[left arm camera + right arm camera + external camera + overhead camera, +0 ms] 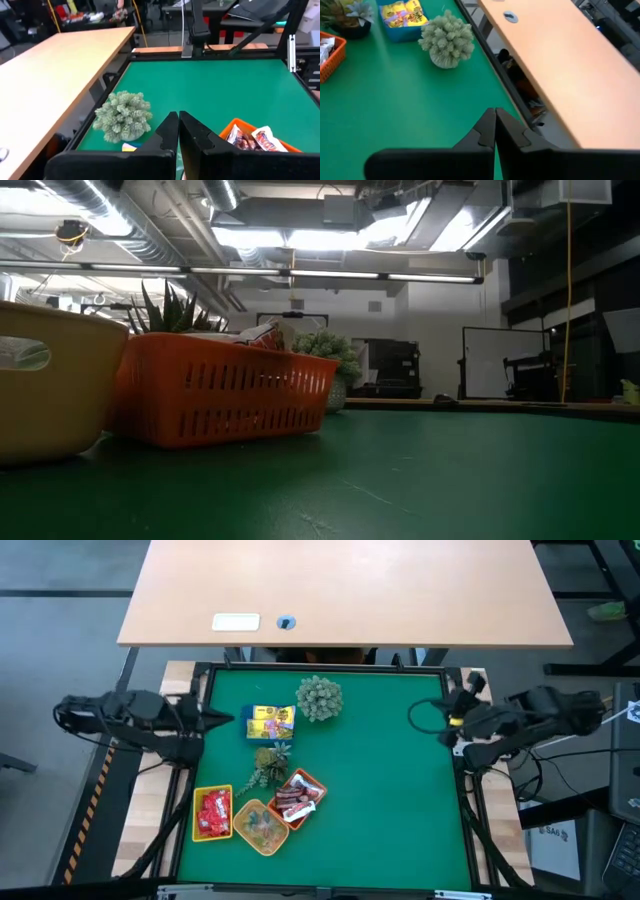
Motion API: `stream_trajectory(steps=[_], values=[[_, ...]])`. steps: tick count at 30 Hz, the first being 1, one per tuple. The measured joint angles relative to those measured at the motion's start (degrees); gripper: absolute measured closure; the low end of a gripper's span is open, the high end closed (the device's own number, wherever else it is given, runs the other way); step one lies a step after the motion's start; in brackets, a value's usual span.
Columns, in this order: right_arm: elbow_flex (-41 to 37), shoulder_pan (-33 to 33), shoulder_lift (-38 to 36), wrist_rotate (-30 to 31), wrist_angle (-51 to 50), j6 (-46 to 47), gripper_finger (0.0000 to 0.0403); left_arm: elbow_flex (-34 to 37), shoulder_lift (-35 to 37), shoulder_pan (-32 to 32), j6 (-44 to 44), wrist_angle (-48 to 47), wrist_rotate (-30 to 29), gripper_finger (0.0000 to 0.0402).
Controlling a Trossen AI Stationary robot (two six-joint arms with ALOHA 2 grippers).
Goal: Sort candy
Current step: Return to Home Position
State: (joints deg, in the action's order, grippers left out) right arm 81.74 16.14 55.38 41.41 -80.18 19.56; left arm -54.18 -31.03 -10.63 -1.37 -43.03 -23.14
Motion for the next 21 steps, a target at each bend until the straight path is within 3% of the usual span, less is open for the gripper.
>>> stream_trajectory(steps=[11, 17, 21], values=[[-41.2, 0.0, -23.8, -4.1, 30.2, -0.5, 0.0396, 26.8, 11.4, 0.9, 9.3, 24.7, 0.1, 0.0400], [-54.7, 0.0, -33.1, -13.5, 49.2, -6.4, 0.0396, 34.4, 16.0, 3.7, 9.0, 27.4, 0.1, 0.0400], [-60.6, 0.0, -36.9, -14.0, 59.6, -11.0, 0.0395, 39.3, 18.5, 5.5, 7.7, 31.1, 2.2, 0.0400]])
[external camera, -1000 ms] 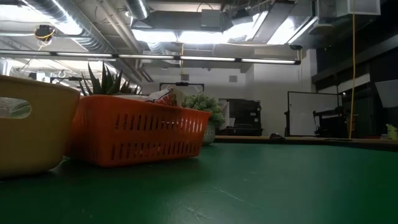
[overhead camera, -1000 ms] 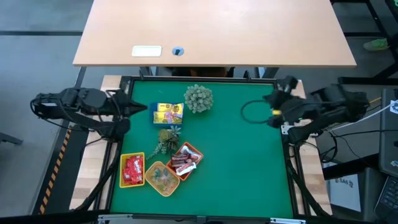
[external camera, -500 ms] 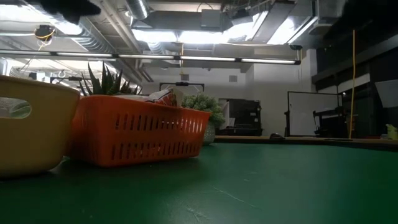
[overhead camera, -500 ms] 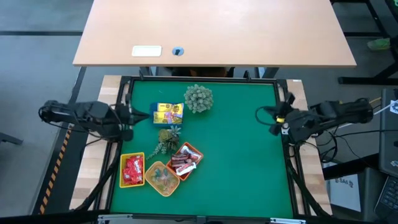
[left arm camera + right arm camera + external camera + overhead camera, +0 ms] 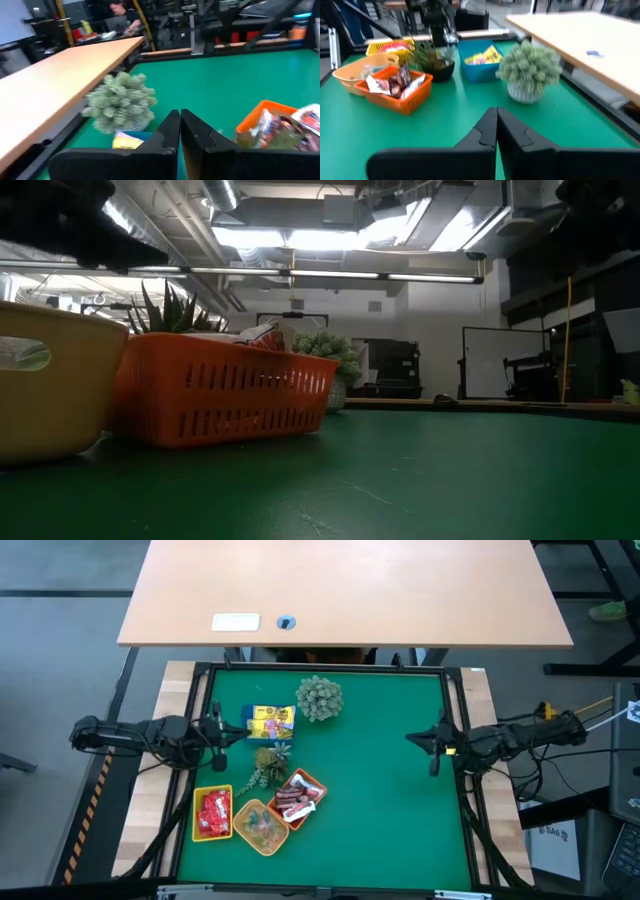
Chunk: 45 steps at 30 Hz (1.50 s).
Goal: Sort candy
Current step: Return to Home Position
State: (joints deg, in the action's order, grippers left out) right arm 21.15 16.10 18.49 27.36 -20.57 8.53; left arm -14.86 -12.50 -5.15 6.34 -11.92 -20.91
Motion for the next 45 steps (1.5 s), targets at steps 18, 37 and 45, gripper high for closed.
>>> stream_trajectory(steps=[18, 37, 45], values=[[-12.7, 0.0, -1.9, -4.1, 12.9, -2.9, 0.0395, 14.5, 2.0, 13.9, 1.3, 15.2, 16.9, 0.0400], [-19.9, 0.0, -1.4, -5.9, 22.4, -2.2, 0.0395, 14.4, 1.8, 19.5, -2.3, 13.4, 24.9, 0.0400], [-19.9, 0.0, -1.4, -6.0, 22.3, -1.8, 0.0395, 14.4, 1.8, 19.5, -2.9, 13.1, 22.0, 0.0400]])
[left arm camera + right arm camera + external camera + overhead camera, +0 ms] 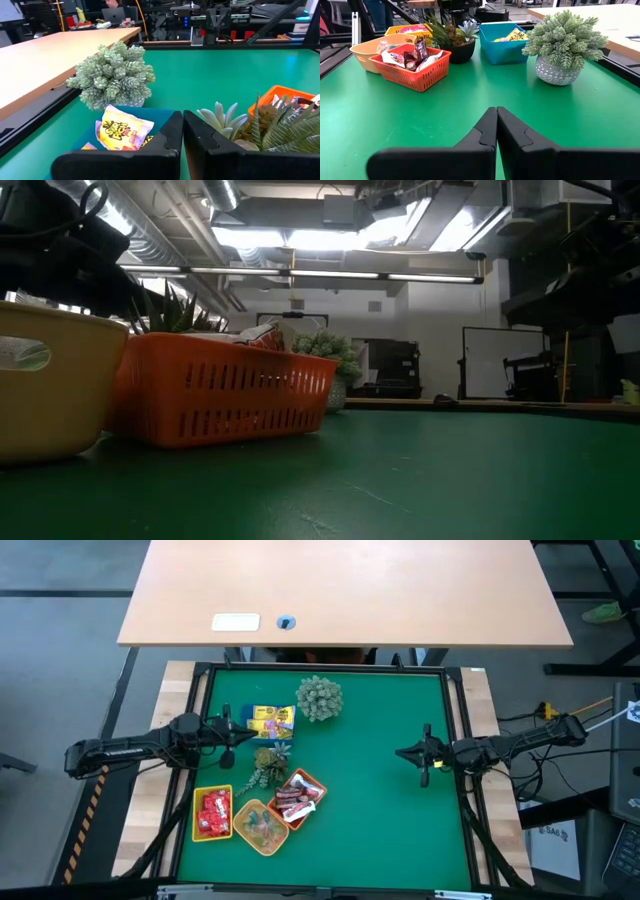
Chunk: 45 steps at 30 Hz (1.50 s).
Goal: Sort candy
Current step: Return to Home Position
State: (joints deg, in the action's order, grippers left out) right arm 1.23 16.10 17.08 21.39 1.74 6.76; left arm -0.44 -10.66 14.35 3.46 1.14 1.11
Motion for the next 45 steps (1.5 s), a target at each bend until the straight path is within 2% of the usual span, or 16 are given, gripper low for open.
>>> stream_trajectory(steps=[17, 26, 40, 45], values=[[0.0, 0.0, -0.3, 0.0, -0.1, 0.0, 0.0395, 0.0, 0.0, 0.0, 0.1, 0.0, -0.2, 0.0400], [0.0, -0.1, -6.1, 0.0, -0.1, 0.0, 0.0395, 0.0, 2.2, 0.0, 0.0, 0.0, -0.3, 0.0400], [0.0, -10.0, -11.4, 0.0, -0.1, 0.0, 0.0395, 0.0, 9.5, 0.0, 0.1, 0.0, -0.3, 0.0400], [0.0, -11.7, -14.8, -0.1, -0.1, 0.0, 0.0395, 0.0, 10.5, 0.0, 0.1, 0.2, -0.3, 0.0400]])
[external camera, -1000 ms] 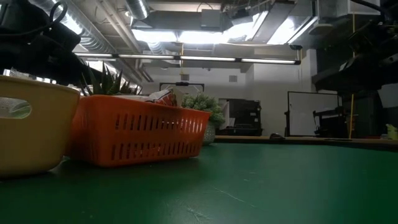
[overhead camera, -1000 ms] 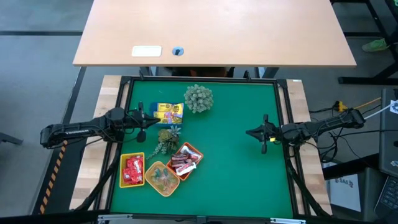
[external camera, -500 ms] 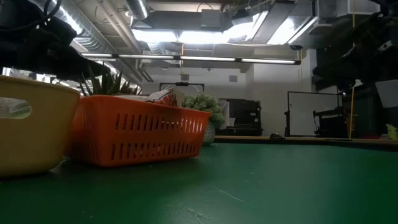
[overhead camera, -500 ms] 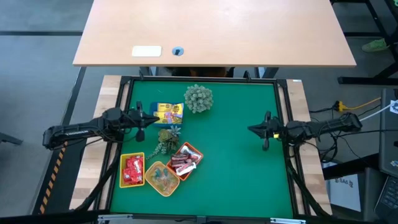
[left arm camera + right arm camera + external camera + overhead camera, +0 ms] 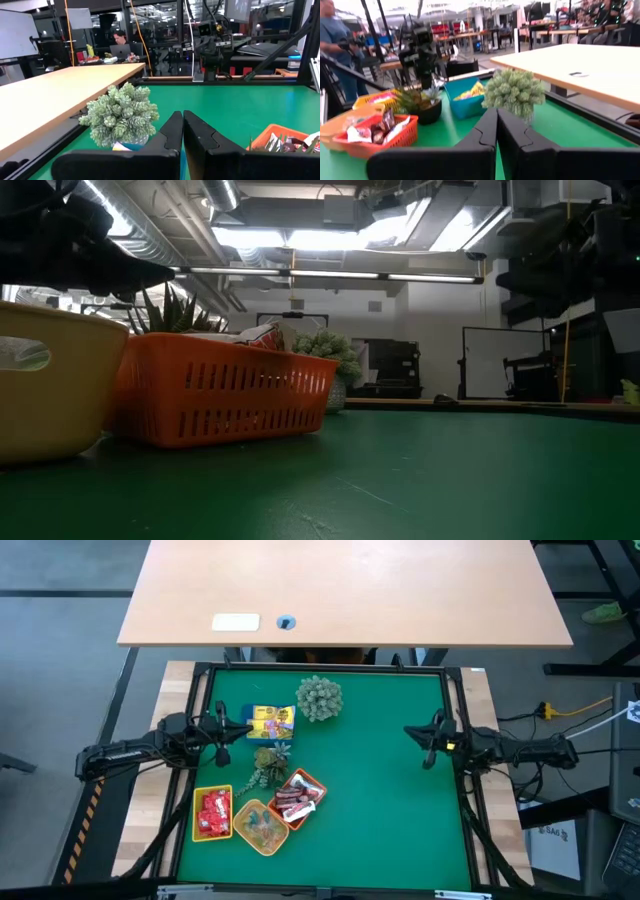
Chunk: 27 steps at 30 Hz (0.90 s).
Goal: Sort candy
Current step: Return to Home Position
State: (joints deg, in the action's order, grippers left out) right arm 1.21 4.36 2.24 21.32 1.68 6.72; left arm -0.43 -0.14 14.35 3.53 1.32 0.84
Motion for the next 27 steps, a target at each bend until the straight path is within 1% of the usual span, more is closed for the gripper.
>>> stream_trajectory(steps=[3, 8, 21, 27], values=[[0.0, 0.1, -2.2, 0.0, 0.0, 0.0, 0.0395, 0.0, 0.0, 0.0, 0.0, 0.1, 0.0, 0.0400], [-0.8, 0.1, -2.1, 0.0, 2.3, 0.1, 0.0395, 0.0, 0.0, -0.3, 0.0, 0.1, 0.0, 0.0400], [-0.8, 0.1, -2.1, 0.0, 2.3, 0.1, 0.0395, 0.0, 0.0, -8.0, 0.0, 0.1, -0.1, 0.0400], [-0.8, 0.1, -2.1, 0.0, 2.2, 0.1, 0.0395, 0.0, 0.0, -9.3, 0.0, 0.1, -0.1, 0.0400]])
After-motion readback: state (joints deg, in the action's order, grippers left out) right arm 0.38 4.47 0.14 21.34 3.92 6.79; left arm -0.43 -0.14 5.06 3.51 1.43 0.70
